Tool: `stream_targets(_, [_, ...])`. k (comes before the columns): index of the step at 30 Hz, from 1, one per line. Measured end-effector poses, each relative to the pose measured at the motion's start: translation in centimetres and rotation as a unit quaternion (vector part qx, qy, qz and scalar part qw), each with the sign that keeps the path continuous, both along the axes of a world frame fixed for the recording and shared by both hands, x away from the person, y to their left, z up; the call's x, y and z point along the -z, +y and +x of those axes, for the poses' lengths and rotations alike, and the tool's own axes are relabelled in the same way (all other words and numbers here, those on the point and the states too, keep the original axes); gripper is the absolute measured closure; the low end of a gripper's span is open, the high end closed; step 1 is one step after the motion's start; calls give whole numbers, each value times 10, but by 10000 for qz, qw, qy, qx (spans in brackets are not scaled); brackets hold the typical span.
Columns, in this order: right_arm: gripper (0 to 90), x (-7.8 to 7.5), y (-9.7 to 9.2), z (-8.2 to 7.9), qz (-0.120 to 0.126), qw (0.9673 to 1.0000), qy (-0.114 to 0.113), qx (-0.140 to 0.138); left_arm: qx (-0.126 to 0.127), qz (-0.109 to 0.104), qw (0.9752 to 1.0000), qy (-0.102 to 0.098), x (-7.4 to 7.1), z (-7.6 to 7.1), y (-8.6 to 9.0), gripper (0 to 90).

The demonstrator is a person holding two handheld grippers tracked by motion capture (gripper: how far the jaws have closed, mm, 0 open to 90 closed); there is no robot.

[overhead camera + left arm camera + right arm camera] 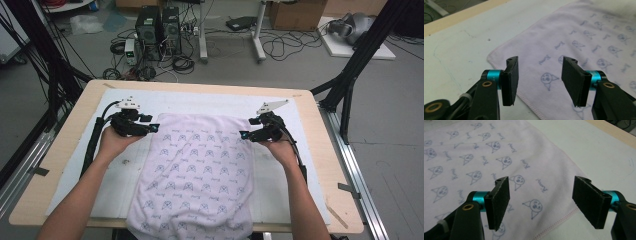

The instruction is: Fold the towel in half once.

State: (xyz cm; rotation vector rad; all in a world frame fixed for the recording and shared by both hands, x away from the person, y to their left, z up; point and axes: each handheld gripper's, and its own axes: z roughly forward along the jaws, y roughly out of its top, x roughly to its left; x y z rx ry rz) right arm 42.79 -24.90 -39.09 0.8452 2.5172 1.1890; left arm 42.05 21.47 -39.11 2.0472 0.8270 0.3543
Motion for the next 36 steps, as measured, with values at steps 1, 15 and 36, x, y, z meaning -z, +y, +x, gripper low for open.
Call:
stream_targets(1, [316, 2, 1, 2, -5, 10000, -11, 13, -25, 31, 10000, 20, 3, 2, -1, 487])
stream_targets(15, [392, 41, -8, 18, -48, 9988, 278, 410, -300, 402, 9981, 348, 43, 26, -16, 569])
stream_targets(36, [867, 52, -5, 23, -177, 9975, 281, 629, -713, 539, 9953, 364, 48, 32, -8, 877])
